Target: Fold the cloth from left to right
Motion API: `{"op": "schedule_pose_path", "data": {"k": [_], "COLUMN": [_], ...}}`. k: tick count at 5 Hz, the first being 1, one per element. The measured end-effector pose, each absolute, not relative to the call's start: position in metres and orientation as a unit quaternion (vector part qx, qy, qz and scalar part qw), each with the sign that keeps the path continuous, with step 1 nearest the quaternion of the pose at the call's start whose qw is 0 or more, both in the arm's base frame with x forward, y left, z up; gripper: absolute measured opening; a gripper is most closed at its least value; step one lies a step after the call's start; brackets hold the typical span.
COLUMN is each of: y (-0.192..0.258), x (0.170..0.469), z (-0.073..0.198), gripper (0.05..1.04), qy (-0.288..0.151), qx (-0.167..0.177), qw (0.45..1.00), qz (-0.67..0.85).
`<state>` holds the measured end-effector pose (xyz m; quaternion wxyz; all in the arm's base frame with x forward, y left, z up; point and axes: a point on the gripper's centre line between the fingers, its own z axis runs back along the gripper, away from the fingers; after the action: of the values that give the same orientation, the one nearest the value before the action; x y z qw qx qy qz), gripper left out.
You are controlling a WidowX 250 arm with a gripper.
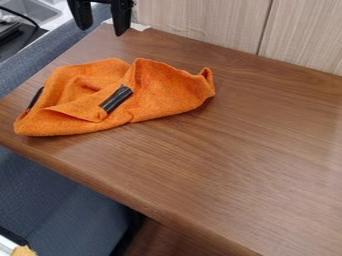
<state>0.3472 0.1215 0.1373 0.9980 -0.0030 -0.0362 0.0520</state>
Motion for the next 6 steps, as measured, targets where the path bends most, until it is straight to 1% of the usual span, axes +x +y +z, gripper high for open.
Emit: {"op": "schedule_pose_path", "data": {"k": [1,2,3,4,5,6], "y": [0.122,0.137,0.165,0.184,0.201,0.207], "x": [0.346,0.334,0.32,0.307,0.287,0.271], "z": [0.124,0.113,0.11,0.105,0.093,0.079], "gripper": [0.999,0.999,0.999,0.999,0.999,0.999], "qy": [-0.019,-0.007,-0.005,-0.006,0.006,0.022], "qx": [-0.008,-0.007,-0.001,-0.007,-0.002,0.004], "qw": [0.998,0.997,0.994,0.992,0.99,0.989], "qz": [0.054,0.078,0.106,0.127,0.142,0.143]}}
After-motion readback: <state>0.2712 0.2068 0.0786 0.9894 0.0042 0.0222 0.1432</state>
